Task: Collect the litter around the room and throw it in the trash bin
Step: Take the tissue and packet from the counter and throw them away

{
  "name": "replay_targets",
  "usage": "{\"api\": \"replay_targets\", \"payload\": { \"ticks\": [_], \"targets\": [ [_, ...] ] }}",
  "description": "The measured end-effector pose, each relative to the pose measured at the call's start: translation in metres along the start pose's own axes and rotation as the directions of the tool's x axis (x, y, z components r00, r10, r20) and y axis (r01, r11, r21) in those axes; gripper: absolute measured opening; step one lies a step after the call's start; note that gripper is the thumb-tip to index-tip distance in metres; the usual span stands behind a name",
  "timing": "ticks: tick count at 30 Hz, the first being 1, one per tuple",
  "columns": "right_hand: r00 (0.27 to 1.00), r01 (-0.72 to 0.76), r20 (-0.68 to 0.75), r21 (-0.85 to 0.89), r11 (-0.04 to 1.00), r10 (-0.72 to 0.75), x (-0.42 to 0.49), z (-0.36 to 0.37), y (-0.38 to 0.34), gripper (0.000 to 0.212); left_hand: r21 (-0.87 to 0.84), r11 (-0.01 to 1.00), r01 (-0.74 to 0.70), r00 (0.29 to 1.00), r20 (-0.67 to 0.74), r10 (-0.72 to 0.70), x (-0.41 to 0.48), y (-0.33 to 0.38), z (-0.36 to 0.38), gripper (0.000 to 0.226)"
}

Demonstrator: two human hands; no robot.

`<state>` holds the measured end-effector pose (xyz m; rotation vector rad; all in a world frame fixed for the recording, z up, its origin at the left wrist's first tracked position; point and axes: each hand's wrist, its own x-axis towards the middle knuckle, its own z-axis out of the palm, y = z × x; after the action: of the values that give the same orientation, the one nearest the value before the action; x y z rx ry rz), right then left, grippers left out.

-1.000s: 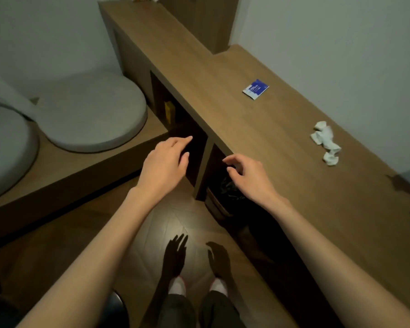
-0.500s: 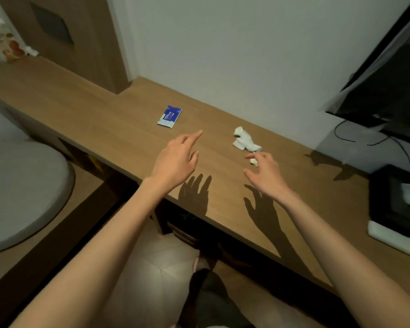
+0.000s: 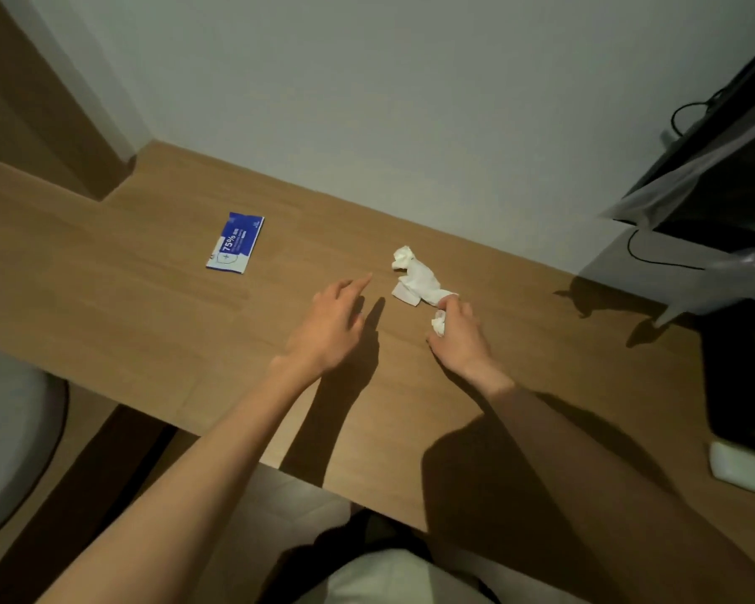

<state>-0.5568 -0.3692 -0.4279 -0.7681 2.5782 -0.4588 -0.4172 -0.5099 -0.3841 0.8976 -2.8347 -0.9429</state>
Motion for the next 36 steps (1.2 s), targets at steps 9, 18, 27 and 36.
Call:
{"api": "replay_targets", "payload": {
  "ticks": [9,18,27,36],
  "targets": [
    [0.95,0.229,-0.226,0.043,0.973,-0.214,0.003,0.012,0.001,0.029,0.031,0.999,-0.022,0.998,0.058,0.02,0.036,-0.038,-0.006,0.057],
    [0.989,-0.102,-0.089,0.14,0.985,0.115,0.046,0.017,-0.042,0.046,0.141,0.989,-0.041,0.999,0.02,0.039,0.062,-0.093,-0.03,0.059],
    [0.981,-0.102,-0.137,0.232,0.967,0.136,0.016,0.05,-0.08,0.043,0.159,0.97,0.183,0.979,-0.118,-0.165,0.079,-0.16,-0.061,0.068],
    [0.964,-0.073,-0.207,0.401,0.913,0.168,0.014,0.054,-0.135,0.037,0.074,0.96,0.27,0.946,-0.207,-0.25,0.103,-0.192,-0.067,0.069]
  ]
}}
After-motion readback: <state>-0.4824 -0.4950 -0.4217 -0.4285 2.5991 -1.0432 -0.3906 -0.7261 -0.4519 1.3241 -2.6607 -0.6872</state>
